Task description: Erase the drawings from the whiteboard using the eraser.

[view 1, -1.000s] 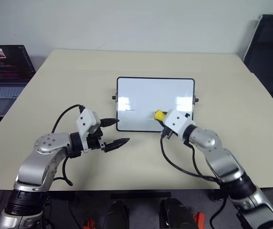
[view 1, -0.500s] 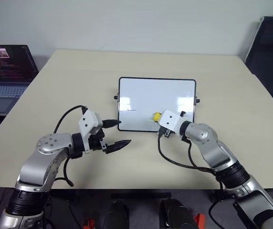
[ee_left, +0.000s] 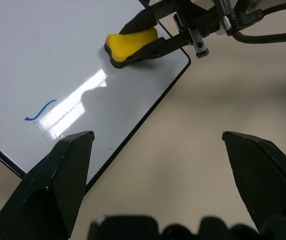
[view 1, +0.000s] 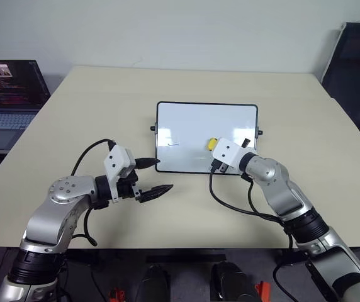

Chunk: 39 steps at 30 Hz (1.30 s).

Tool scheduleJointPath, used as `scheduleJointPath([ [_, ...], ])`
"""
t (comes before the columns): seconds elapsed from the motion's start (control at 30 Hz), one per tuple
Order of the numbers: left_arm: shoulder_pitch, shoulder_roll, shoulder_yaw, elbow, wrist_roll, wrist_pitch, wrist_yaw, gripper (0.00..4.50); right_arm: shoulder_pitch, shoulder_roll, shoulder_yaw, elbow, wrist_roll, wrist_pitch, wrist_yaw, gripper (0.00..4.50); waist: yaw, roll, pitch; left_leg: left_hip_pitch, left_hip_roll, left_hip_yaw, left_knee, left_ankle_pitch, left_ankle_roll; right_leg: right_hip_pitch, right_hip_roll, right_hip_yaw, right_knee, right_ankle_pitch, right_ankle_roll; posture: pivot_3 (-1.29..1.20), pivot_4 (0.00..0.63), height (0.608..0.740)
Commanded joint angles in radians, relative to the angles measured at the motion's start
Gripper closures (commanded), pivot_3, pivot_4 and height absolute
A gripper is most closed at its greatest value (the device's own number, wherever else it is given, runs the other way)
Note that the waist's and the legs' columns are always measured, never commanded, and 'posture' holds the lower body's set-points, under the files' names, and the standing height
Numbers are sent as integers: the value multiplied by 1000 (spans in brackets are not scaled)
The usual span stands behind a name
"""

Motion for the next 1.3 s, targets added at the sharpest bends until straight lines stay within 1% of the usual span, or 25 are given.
scheduleJointPath([
  [0.03,5,-5,23,-16,-6,-12,18,0,22,-5,9,-24,-4,-2,28,3430,0,0,0,0,0,0,-1,0,0,0,0,0,0,0,0,0,150,740],
  [0.1,10,-12,34,-12,-9,-13,33,0,20,9,-12,-36,-2,-5,5,3430,0,0,0,0,0,0,-1,0,0,-1,0,0,0,0,0,0,150,740],
  [0.2,10,-34,71,0,-27,-24,62,0,20,38,-63,-69,56,10,8,3430,0,0,0,0,0,0,-1,0,0,-1,0,0,0,0,0,0,150,740],
  [0.33,25,-41,113,-10,-44,-21,82,0,64,61,-121,-178,192,74,87,3431,0,0,0,-1,0,0,-1,0,0,-1,0,0,0,0,0,0,150,740],
  [0.43,58,-42,139,-26,-43,-26,98,0,128,47,-152,-300,306,143,168,3431,0,0,0,-1,0,0,-3,0,0,-1,0,0,-1,-1,1,0,150,740],
  [0.5,85,-43,154,-38,-39,-30,110,0,167,30,-170,-361,352,173,193,3431,0,0,0,-1,0,0,-4,0,0,-1,0,0,-1,-2,1,0,150,740],
  [0.63,141,-48,190,-48,-28,-58,141,0,233,13,-213,-446,427,218,195,3431,1,0,0,-2,0,0,-4,0,0,-2,0,0,-1,-2,1,0,150,740],
  [0.73,188,-55,215,-51,-33,-69,156,0,277,48,-252,-475,479,235,154,3431,0,0,0,-1,0,0,-4,0,0,-2,0,0,-1,-1,0,0,150,740],
  [0.83,218,-70,228,-49,-16,-107,181,0,312,72,-251,-470,483,217,107,3431,0,0,0,0,0,0,-4,0,0,-2,0,0,-1,-1,0,0,150,740],
  [0.93,241,-70,238,-44,-9,-121,192,0,317,85,-240,-459,483,200,84,3431,0,0,0,-1,0,0,-4,0,0,-2,-1,0,-2,-1,0,0,150,740],
  [1.2,248,-66,251,-25,9,-144,213,0,267,75,-204,-418,475,171,84,3431,0,0,0,-1,0,1,-4,0,0,-2,-1,0,-2,-1,0,0,150,740],
  [1.3,243,-71,251,-15,11,-152,224,0,237,94,-182,-385,462,160,67,3431,0,0,0,-1,0,1,-4,0,0,-2,-1,0,-2,-1,0,0,150,740],
])
